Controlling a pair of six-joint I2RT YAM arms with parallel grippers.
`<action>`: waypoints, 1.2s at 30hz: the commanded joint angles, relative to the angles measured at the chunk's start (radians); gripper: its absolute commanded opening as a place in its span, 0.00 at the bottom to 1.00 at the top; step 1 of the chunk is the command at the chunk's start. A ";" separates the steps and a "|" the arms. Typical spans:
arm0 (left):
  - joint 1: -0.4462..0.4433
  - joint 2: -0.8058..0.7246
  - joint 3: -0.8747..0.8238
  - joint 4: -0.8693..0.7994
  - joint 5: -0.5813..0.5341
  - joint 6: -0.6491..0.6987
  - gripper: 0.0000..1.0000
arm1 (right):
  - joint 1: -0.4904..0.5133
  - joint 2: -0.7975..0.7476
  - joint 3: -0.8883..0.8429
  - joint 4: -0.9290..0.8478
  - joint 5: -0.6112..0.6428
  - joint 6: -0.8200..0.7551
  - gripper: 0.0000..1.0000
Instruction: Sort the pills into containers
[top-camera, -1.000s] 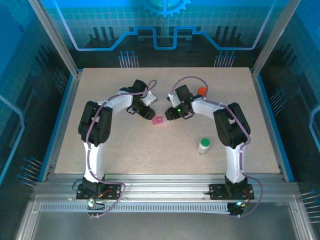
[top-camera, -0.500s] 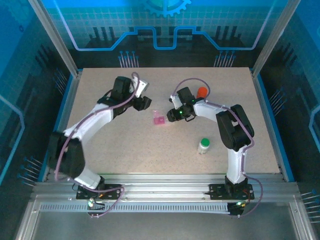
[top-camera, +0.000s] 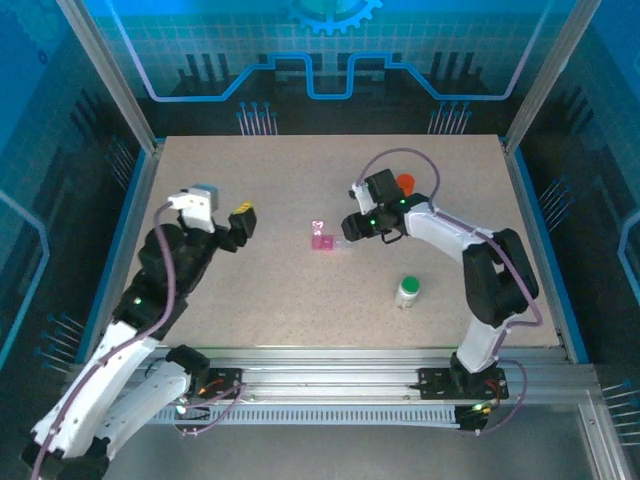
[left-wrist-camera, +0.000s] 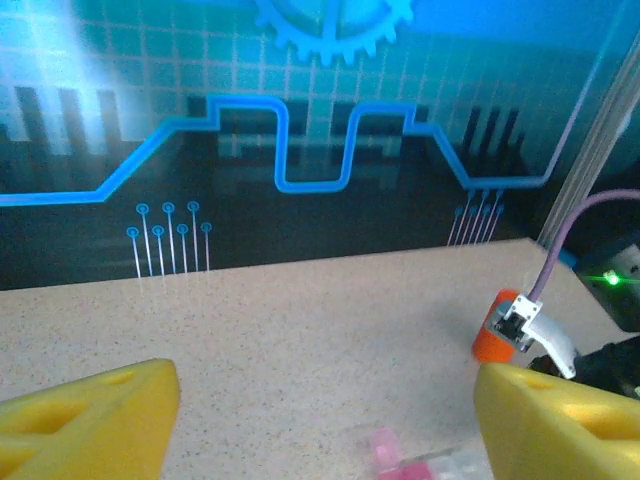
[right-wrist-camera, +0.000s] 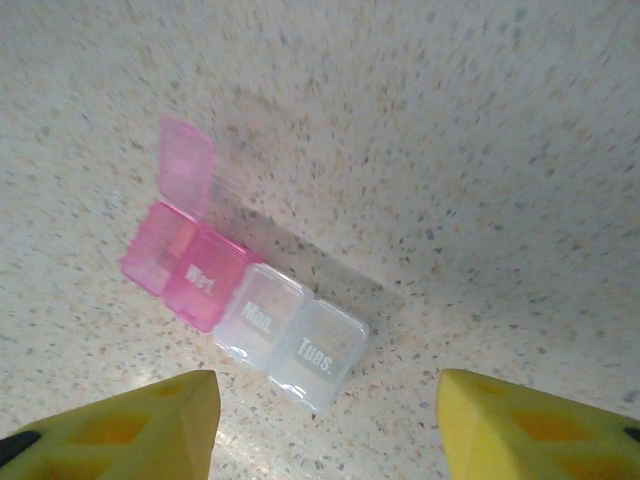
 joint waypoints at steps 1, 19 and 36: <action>0.000 -0.033 0.054 -0.206 -0.028 -0.027 0.83 | 0.018 -0.089 0.004 -0.051 0.134 0.026 0.65; 0.019 -0.179 -0.113 -0.196 0.164 -0.003 0.92 | -0.221 0.195 0.437 -0.267 0.475 -0.068 1.00; 0.018 -0.189 -0.131 -0.184 0.184 0.001 0.92 | -0.237 0.405 0.590 -0.345 0.351 -0.011 0.89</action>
